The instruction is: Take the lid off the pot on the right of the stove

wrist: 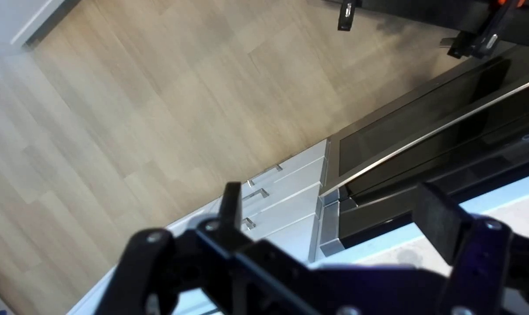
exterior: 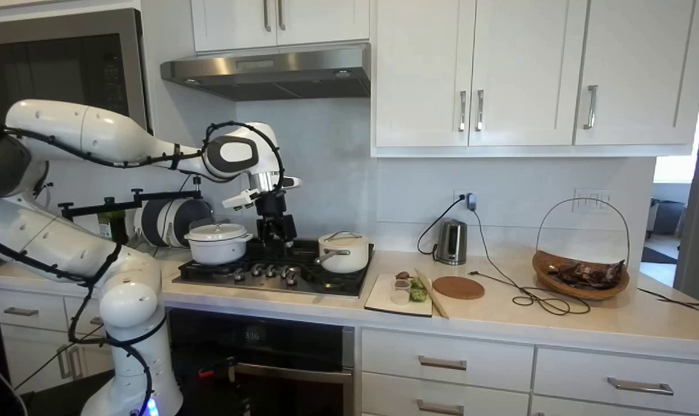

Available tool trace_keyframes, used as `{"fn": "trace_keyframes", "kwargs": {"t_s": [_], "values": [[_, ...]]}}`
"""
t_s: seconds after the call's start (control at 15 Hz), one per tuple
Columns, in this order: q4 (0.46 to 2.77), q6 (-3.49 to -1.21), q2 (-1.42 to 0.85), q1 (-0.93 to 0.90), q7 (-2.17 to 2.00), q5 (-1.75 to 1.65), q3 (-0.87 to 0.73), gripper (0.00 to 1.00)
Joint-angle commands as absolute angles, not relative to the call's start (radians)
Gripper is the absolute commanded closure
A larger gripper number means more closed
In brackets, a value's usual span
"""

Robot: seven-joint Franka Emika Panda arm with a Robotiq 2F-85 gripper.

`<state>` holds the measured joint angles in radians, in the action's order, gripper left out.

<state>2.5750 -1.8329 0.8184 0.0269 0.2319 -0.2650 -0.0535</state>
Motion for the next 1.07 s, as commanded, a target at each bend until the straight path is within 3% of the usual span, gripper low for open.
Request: {"fn": "trace_keyframes", "kwargs": {"t_s": [0.0,1.0], "values": [[2.492,-1.884,0.671,-0.055,0.238,-0.205,-0.042,0.0],[2.009,-1.918,0.222,-0.139,0.095,-0.115,0.109,0.0]]}}
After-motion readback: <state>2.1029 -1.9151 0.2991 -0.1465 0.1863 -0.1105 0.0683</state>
